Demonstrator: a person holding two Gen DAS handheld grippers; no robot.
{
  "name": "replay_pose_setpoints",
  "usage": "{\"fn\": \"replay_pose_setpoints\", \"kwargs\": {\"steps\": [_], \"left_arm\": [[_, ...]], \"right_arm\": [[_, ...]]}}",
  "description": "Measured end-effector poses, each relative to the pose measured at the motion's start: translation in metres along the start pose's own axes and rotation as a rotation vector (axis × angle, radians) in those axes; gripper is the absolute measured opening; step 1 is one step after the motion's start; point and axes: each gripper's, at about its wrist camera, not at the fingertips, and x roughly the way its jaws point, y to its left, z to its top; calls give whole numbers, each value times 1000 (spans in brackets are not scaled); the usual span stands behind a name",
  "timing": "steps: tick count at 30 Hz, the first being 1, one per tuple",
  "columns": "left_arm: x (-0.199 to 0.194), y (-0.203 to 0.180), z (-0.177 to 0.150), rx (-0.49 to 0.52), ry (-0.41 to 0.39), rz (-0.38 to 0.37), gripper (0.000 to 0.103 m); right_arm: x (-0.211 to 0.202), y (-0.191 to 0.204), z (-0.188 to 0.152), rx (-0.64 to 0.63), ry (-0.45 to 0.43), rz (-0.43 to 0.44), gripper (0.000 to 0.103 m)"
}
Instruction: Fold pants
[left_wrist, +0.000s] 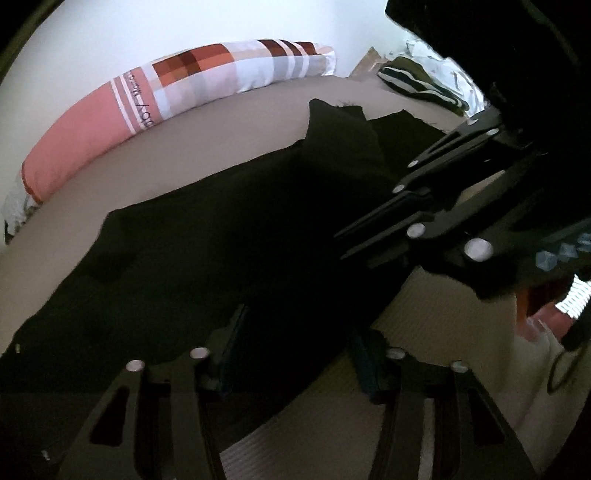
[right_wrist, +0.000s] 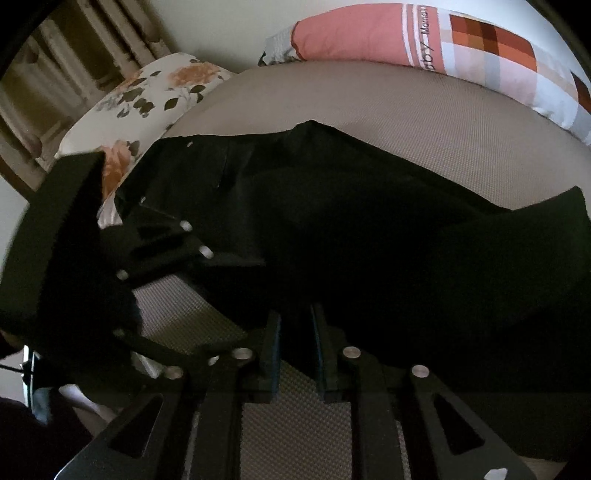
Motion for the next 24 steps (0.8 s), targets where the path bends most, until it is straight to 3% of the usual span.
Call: {"fn": "replay_pose_setpoints", "kwargs": {"steps": [1,4,7,15,20,24], "left_arm": [[6,-1,2,-4,18,-7,18],[8,2,7,-47,7,-13,12],[5,5,9,-80,4,-22,11],[4,9,5,-142,11,-43,11],[4,11,5,-178,23,-53,11],[5,13,4,-200,31,-59,11]], "right_arm": [[-3,-2,0,11,-3,4,31],[-25,-17,0,51,-55,36,36],[-46,-53,-2,145,-112,47,36],[-77,-222,-30,624,-277,-23,37],[-82,-291,-36,827,-370,7,37],[-74,-320,-29,911,-392,20,37]]}}
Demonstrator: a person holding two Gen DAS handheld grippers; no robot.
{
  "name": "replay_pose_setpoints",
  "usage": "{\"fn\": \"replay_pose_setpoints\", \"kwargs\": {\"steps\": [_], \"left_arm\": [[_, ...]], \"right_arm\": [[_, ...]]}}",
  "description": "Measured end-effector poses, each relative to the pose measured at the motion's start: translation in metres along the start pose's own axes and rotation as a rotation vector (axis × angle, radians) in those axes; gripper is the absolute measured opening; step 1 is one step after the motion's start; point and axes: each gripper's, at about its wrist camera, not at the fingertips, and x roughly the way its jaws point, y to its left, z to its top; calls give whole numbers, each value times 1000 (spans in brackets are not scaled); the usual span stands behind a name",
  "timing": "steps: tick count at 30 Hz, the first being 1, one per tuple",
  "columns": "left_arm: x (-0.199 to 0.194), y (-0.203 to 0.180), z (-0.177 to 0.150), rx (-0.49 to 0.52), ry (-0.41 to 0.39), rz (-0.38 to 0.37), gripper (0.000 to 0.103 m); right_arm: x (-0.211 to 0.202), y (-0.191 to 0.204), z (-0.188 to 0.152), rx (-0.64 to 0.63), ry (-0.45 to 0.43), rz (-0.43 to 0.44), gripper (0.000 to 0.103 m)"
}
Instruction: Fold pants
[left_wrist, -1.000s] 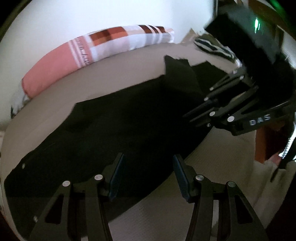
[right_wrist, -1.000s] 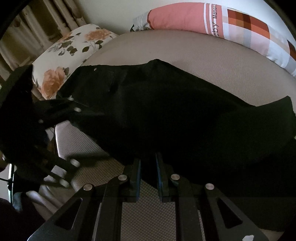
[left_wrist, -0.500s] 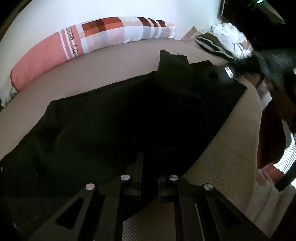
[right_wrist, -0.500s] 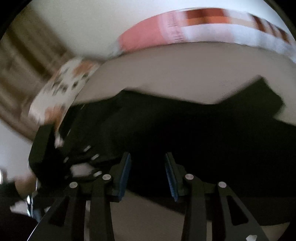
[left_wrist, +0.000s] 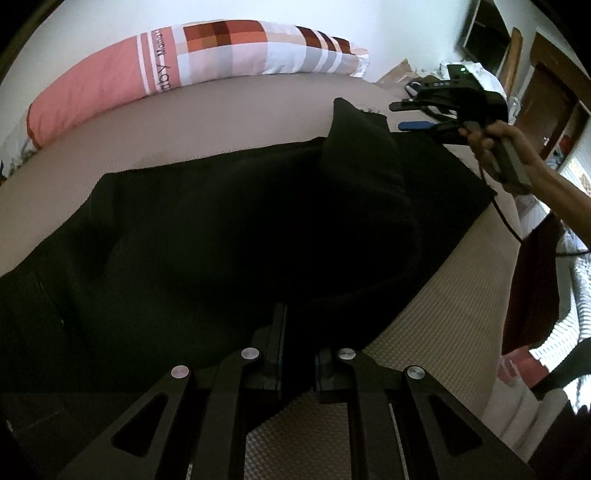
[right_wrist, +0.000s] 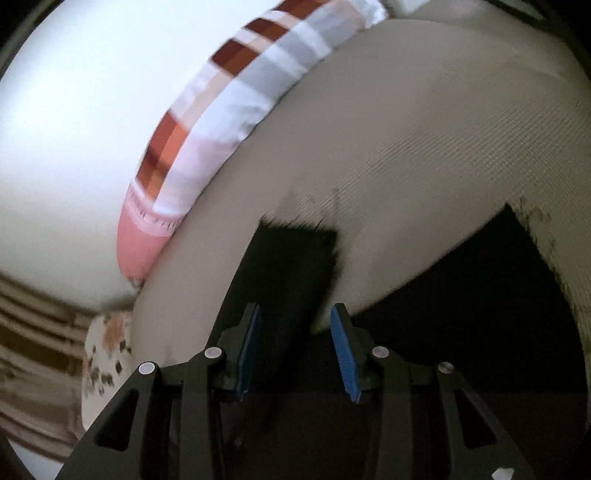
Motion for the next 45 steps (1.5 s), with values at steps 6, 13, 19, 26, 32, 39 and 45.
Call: {"fn": "replay_pose_setpoints", "kwargs": {"steps": [6,13,19,26,32,39,45], "left_arm": [[1,0,0,-12,7,3,12],[1,1,1,-17,13,2,12],[1,1,0,-24,10,-1,12],[2,3,1,-36,6,-5,12],[2,7,1,-47,5,-17,12],[3,6,1,-46,5,-15,12],[3,7,0,-50,5,-18,12]], "right_arm": [[14,-19,20,69,5,13,25],[13,-4,20,26,7,-3,12],[10,9,13,-33,35,-27,12],[14,10,-11,-30,91,-6,15],[2,18,-60,-30,133,50,15],[6,36,-114,13,263,201,17],[23,46,-128,25,300,265,18]]}}
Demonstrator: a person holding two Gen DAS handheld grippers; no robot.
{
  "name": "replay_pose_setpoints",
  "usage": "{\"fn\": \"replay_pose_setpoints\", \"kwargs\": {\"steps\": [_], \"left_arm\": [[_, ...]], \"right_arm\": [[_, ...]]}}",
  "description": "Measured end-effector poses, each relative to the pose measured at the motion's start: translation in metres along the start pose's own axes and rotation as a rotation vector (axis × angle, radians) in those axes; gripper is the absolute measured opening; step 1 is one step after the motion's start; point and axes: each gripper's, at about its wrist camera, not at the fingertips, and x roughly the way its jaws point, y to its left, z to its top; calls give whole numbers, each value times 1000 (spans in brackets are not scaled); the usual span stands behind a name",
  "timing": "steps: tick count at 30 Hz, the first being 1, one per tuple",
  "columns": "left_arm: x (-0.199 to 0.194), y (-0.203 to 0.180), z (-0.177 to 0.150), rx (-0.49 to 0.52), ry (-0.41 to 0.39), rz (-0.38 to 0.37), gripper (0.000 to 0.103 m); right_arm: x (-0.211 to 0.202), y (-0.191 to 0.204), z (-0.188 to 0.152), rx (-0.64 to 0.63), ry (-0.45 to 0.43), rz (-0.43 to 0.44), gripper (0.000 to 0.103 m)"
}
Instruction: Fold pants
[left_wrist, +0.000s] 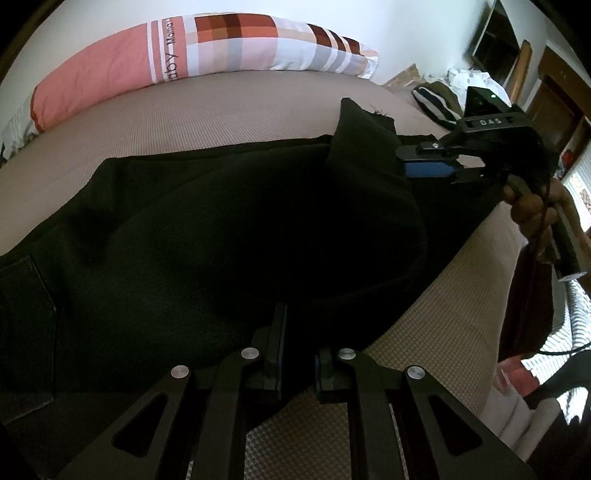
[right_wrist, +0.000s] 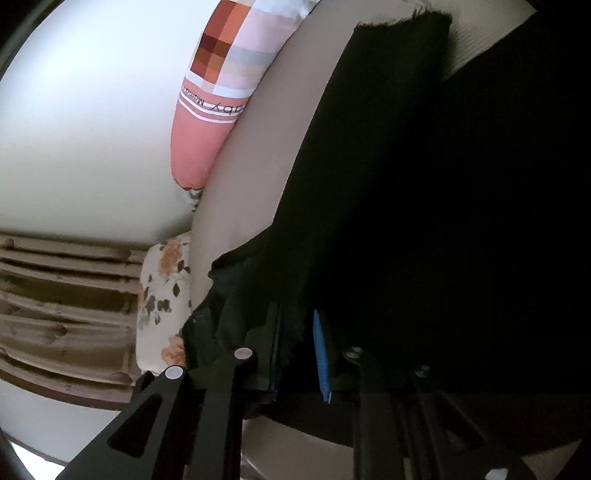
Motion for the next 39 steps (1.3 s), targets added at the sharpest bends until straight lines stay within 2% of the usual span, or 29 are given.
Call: {"fn": "replay_pose_setpoints", "kwargs": {"steps": [6,10,20,25,28,33,36,39], "left_arm": [[-1,-3,-2,2,3,5,12],[-1,-3,-2,0,7,1,12],[2,-5,-5,-10,5,3,12],[2,-6,-6,-16,8,-1,12],[2,-5,-5,-21,10,-2,12],[2,-6,-5,-24,16,3,12],[1,-6,-5,-20,23,10,12],[1,-8,-4,-12,26,21,12]], "right_arm": [[-10,6,4,-13,-36,53,18],[-16,4,19,-13,-94,17,18],[-31,-31,94,55,-250,-80,18],[-53,-53,130,120,-332,-76,18],[-61,-59,143,134,-349,-56,17],[-62,-52,148,86,-324,-80,6],[-73,-34,140,14,-355,-139,5],[-104,-22,121,-37,-409,-193,5]]}}
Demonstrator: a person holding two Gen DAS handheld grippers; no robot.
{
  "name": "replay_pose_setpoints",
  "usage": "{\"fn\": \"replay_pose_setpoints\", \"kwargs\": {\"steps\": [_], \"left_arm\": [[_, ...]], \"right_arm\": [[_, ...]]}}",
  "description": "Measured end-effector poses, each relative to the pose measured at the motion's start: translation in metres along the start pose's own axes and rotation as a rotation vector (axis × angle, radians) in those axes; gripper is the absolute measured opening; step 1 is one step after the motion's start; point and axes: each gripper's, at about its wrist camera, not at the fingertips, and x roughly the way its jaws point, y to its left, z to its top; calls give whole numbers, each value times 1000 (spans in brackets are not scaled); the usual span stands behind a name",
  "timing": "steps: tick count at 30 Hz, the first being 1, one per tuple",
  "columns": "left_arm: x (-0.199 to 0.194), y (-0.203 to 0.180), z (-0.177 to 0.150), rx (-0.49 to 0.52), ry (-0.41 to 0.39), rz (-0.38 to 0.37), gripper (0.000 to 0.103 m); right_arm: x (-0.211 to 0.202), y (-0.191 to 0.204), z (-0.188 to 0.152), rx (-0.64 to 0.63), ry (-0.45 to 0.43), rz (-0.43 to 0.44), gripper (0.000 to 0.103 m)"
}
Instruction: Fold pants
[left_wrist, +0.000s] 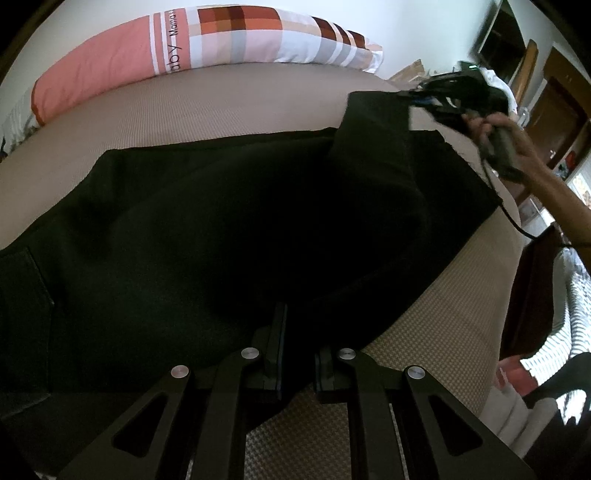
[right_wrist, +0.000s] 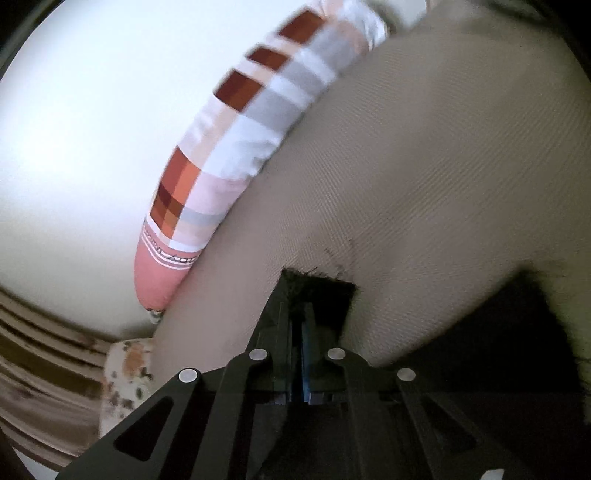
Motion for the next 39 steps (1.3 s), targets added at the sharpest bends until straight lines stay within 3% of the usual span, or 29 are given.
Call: {"fn": "replay_pose_setpoints", "kwargs": {"steps": [4,9,14,21,27,33,36,39], "left_arm": [[1,-5,-1,38,-4,25,12],[2,-14,-3,112,-5,52,12],[5,-24,-4,213,0,88,13],[6,-27,0,228,5,105,13],[6,-31,0,258,18,109,19],[-17,-15,5,201,29,17,46],[-32,-2,4,129,-2,-55,47],[-41,21,7,-24,-51,-112,51]], "right_arm": [[-65,-5,-20,-45,-86,-103,4],[-125,-50,-71,31,-125,-252,4],[-137,-92,-108,142,-104,-298,4],[-148,-84,-109,106,-142,-308,4],[-137,-91,-114,63,-112,-402,3],[-135,-89,-113,27,-116,-425,2],[-134,-90,-110,27,-115,-425,2],[-133,-86,-108,-6,-73,-429,5]]}}
